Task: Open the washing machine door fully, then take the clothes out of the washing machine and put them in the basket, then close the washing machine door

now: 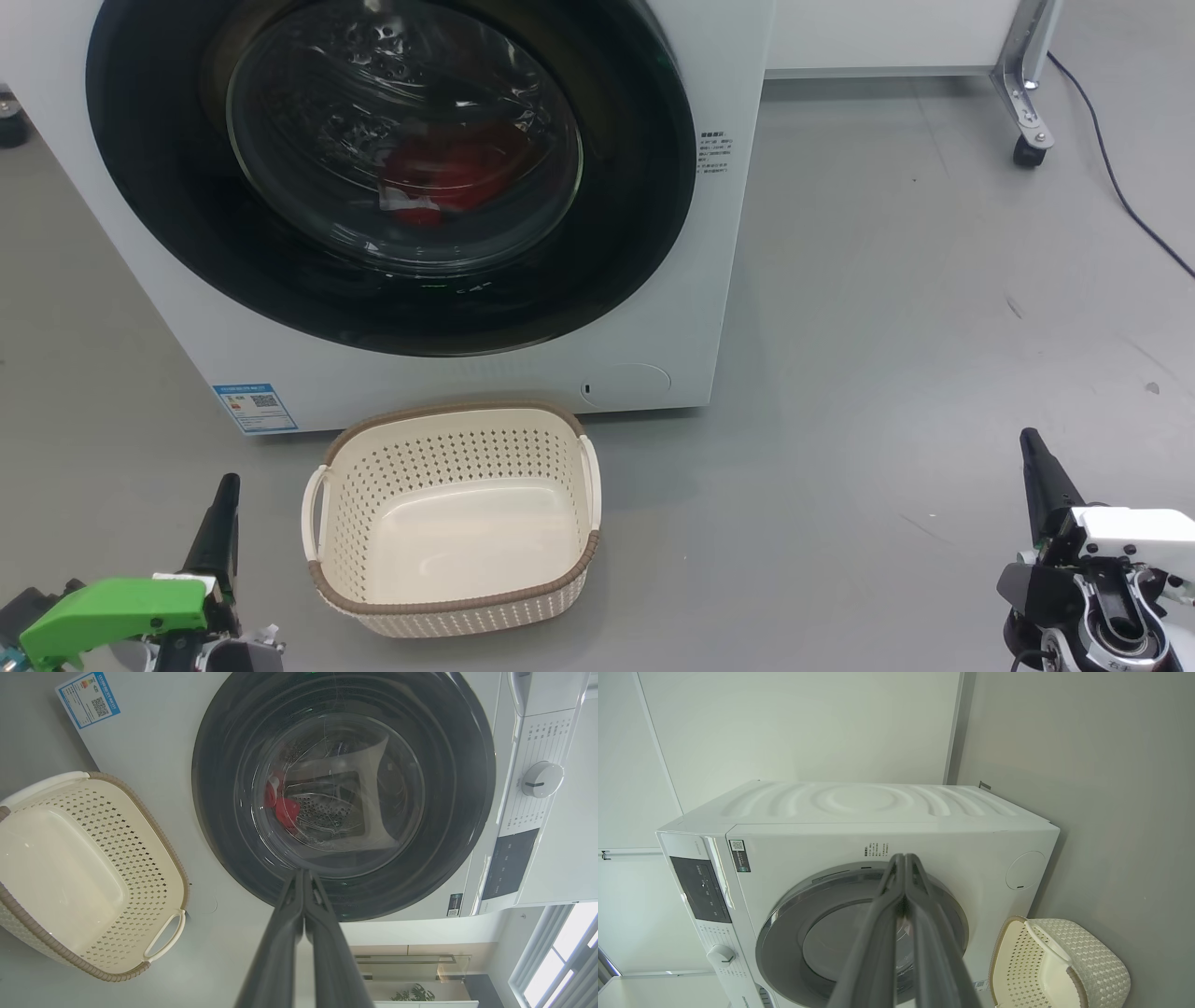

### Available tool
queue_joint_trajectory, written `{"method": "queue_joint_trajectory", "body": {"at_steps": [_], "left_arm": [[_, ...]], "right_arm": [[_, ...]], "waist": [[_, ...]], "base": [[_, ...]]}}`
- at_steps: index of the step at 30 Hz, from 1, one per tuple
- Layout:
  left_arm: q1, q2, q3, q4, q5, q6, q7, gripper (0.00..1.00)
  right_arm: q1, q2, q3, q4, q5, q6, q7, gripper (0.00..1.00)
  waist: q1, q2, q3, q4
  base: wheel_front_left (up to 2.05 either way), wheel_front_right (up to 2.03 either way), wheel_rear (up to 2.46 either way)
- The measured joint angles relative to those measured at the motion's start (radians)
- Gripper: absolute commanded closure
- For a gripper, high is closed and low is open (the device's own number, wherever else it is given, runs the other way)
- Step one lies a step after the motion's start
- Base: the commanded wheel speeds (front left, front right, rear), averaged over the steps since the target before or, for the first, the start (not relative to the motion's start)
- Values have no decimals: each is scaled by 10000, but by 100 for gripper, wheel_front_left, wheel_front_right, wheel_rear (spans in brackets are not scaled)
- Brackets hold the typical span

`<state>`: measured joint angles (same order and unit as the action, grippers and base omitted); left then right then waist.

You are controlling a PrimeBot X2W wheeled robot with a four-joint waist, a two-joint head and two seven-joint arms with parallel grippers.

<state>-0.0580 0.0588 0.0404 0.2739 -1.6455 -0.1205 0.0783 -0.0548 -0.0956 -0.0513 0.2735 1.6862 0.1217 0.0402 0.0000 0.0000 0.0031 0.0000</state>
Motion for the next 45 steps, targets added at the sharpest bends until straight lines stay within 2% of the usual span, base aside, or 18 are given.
{"method": "queue_joint_trajectory", "body": {"at_steps": [5,6,7,8,9,34,41,45], "left_arm": [[21,-17,-10,65,0,8,-2,100],[78,-67,-29,169,0,12,-2,0],[174,-127,-56,274,0,12,-2,100],[267,-186,-81,405,0,12,-2,100],[378,-247,-98,510,0,12,-4,0],[333,-316,-209,410,151,12,-587,0],[263,-224,-431,362,821,12,-848,0],[161,-6,-608,360,1588,12,-1078,0]], "right_arm": [[28,19,0,50,0,-6,-4,100],[89,67,10,155,2,-10,-4,0],[197,132,17,255,2,-10,-6,100],[308,205,25,372,2,-10,-6,100],[431,278,35,477,2,-10,-6,0],[449,251,44,345,-472,-10,-395,0],[420,-8,205,307,-1143,-10,-656,0],[399,-263,403,330,-1965,-10,-876,0]], "waist": [[0,0,0,0],[0,0,0,0],[0,0,0,0],[0,0,1,-1],[0,0,1,-1],[0,0,10,10],[0,0,22,22],[0,0,33,35]], "base": [[0,0,0],[0,0,0],[0,0,0],[0,0,0],[0,0,0],[0,0,0],[0,0,0],[0,0,0]]}}
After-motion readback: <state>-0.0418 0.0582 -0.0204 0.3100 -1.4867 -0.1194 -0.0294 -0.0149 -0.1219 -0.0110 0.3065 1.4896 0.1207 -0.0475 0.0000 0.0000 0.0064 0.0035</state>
